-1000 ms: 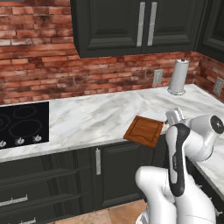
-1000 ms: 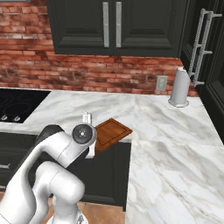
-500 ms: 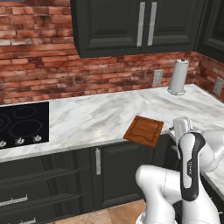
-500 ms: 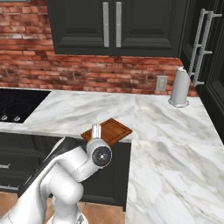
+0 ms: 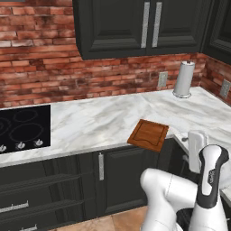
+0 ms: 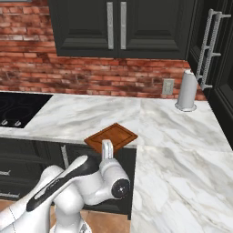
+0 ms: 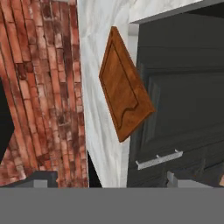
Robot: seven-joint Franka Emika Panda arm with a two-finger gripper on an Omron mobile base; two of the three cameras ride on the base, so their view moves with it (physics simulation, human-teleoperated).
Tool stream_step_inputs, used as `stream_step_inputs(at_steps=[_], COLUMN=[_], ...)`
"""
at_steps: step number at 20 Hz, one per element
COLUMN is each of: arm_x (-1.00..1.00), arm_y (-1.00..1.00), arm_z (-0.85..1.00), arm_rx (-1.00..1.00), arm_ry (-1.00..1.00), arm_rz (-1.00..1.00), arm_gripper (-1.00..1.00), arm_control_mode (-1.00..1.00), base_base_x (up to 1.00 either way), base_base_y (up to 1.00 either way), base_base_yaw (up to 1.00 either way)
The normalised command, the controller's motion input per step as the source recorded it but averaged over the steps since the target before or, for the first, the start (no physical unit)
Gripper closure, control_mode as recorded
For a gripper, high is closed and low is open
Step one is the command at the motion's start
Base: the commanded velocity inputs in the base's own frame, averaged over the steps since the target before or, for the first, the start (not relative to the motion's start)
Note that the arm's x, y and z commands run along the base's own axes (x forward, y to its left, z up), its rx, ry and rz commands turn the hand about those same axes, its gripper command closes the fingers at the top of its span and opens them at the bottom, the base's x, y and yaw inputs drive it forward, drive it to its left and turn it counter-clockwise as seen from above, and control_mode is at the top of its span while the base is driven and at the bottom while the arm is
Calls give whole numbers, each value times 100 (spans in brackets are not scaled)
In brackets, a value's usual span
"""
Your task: Move the cutting board and knife to the sink. Then move spray from the cabinet to the counter.
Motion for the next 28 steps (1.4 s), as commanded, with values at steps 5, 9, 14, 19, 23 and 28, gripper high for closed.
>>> stream_step_inputs(at_steps=[5, 9, 14, 19, 23, 28], arm_x=[17, 36, 42, 34, 36, 29], arm_y=[43, 31, 47, 43, 44, 38], arm_z=[-35, -26, -16, -18, -18, -19], arm_rx=[0, 0, 0, 0, -1, -1], arm_ry=[-17, -15, -10, -6, -4, -5], arm_rz=[0, 0, 0, 0, 0, 0], arm_gripper=[-100, -100, -100, -100, -100, -100], arm_control_mode=[-100, -100, -100, -100, -100, -100], base_base_x=[0, 0, 0, 0, 0, 0], base_base_y=[0, 0, 0, 0, 0, 0], base_base_yaw=[0, 0, 0, 0, 0, 0])
